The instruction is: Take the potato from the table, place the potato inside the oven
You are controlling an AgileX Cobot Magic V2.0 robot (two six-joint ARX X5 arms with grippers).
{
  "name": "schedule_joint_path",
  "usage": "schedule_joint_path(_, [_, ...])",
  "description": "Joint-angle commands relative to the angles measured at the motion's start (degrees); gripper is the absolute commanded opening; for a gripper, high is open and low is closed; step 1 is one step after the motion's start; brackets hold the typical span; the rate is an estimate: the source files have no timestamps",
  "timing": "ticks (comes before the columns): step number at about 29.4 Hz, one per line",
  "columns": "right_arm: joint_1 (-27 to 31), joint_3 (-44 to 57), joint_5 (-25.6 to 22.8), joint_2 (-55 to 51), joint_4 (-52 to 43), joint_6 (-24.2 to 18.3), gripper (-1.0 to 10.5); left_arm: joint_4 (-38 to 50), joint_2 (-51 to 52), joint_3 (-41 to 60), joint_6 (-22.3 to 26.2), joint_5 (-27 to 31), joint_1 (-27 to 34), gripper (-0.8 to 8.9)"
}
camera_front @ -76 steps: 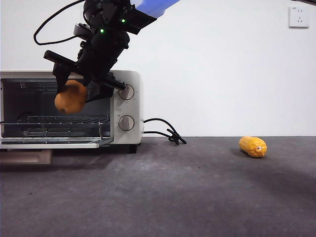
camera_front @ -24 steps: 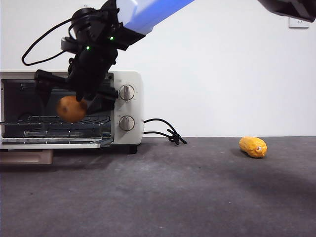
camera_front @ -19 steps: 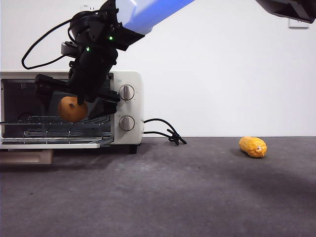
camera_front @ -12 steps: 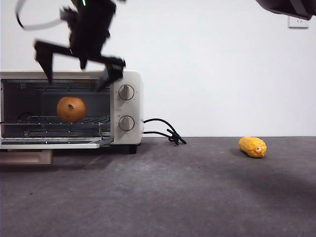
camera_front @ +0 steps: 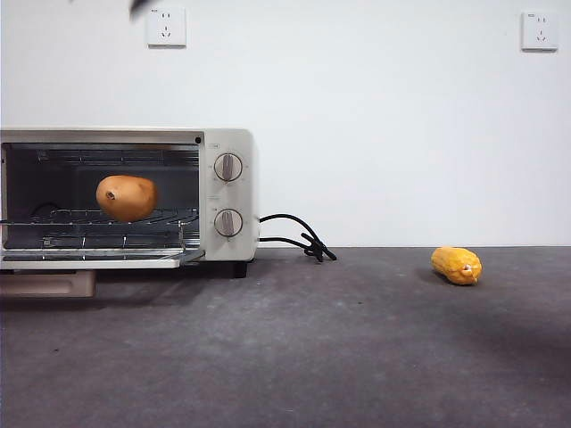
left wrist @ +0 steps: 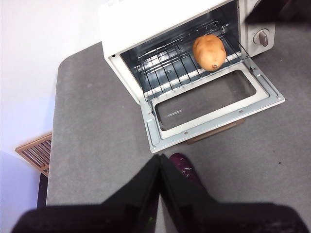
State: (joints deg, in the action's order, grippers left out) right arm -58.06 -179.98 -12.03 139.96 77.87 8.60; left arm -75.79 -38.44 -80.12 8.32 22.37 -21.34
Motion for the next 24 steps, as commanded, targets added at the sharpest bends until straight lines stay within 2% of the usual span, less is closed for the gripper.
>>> schedule_joint_path(1, [-1.0, -4.5, -1.1, -4.4, 1.3, -3.1, -0.1, 0.3, -1.5, 0.6, -0.7, 2.5, -0.1, -0.06])
schedule_joint_path(3, [-2.0, -3.7, -1.9, -7.1, 1.3, -4.3, -0.1, 0.3, -3.8, 1.1, -0.7, 9.0, 0.2, -0.07])
schedule_joint_path(4, [-2.1, -2.9, -1.9, -8.9, 1.4, -4.5, -0.1, 0.3, -5.1, 1.5, -0.7, 9.1, 0.7, -0.09])
schedule_joint_path(8, [-3.3, 3.3, -1.9, -14.4, 1.4, -4.8, -0.1, 0.5, -9.9, 2.2, -0.6, 3.0, 3.7, -0.09])
schedule_joint_path(12, [-4.2, 15.8, -3.1, -22.0, 1.4, -5.1, -0.1, 3.5, -15.0, 2.2, 1.0, 0.6, 10.4, -0.09])
schedule_joint_path(17, [-4.2, 37.4, -11.1, -34.2, 1.3, -5.4, 0.0, 7.9, -20.1, 2.2, 0.7, -18.8, 23.3, -0.09])
schedule_joint_path(20, [-4.0, 47.8, -12.9, -40.4, 1.3, -5.7, 0.0, 10.2, -23.1, 2.2, -0.6, -29.0, 30.6, -0.09])
schedule_joint_path(22, [-3.2, 53.5, -13.9, -44.5, 1.3, -5.7, 0.0, 11.2, -25.0, 2.2, -0.8, -35.2, 34.2, -0.09])
schedule_joint_path(24, [-2.5, 57.7, -15.1, -47.9, 1.3, -5.6, 0.0, 11.1, -26.6, 2.2, -0.8, -38.1, 36.3, -0.09])
